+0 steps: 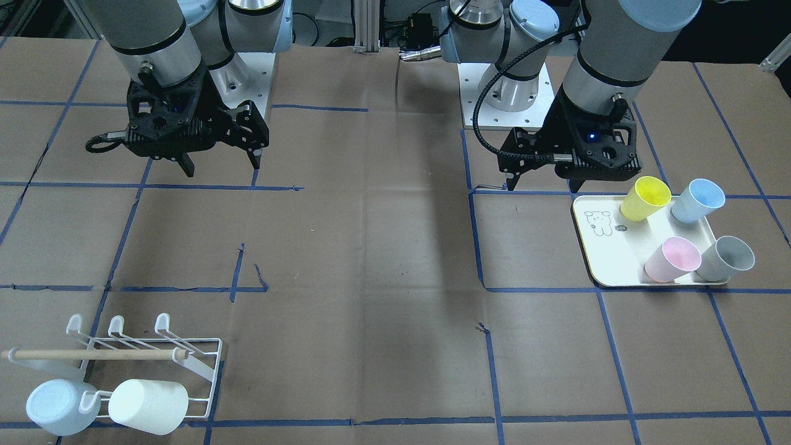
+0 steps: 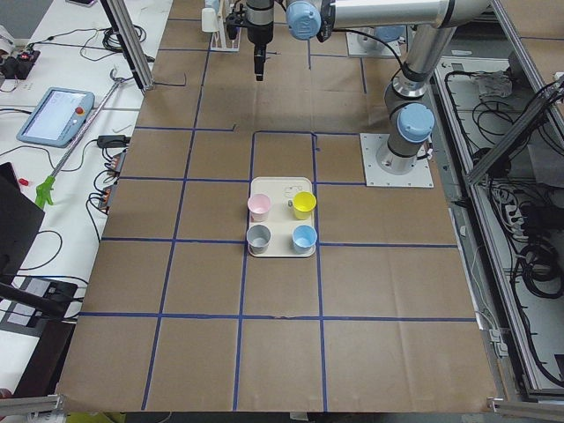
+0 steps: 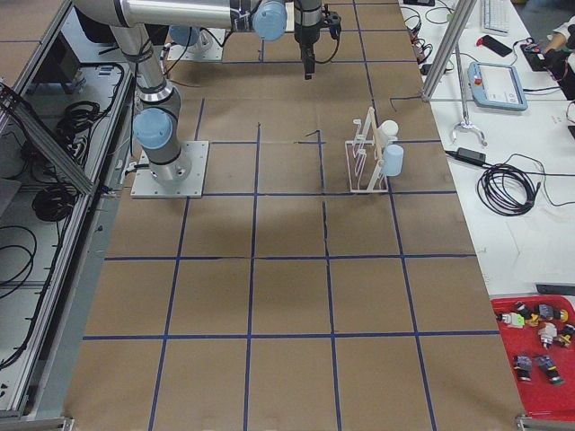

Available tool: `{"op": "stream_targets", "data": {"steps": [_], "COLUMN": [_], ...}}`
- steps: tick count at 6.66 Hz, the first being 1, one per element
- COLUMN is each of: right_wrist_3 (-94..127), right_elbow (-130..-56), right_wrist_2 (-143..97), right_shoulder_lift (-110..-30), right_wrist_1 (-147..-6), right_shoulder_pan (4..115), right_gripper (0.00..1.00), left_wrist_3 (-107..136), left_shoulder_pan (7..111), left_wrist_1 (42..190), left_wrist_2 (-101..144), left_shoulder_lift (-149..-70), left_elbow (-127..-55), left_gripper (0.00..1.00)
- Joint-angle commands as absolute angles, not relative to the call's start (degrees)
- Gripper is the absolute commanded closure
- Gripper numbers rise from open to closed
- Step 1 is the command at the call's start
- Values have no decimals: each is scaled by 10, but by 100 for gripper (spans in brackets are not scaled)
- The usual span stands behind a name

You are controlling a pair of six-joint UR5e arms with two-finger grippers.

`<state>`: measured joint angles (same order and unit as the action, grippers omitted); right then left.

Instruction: Transfer IKEA cup to right arm and place on rack

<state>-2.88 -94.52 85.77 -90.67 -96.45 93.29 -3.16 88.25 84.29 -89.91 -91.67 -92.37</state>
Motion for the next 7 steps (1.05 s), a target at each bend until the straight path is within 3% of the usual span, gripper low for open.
{"op": "stream_targets", "data": {"steps": [1, 7], "right_wrist_3": [-28, -28], "right_elbow": [-931, -938], "right_wrist_2": [880, 887], "right_shoulder_lift": [-907, -906], "right_wrist_1": [-937, -937], "right_shoulder_pan": [933, 933], "right_gripper": [0, 0], "left_wrist_3": [-33, -32], "left_shoulder_pan": [882, 882], "left_wrist_1": [843, 842], "left_wrist_2": [-899, -899], "left_shoulder_lift": [-917, -917], "left_elbow": [-924, -924], "left_gripper": [1, 1]}}
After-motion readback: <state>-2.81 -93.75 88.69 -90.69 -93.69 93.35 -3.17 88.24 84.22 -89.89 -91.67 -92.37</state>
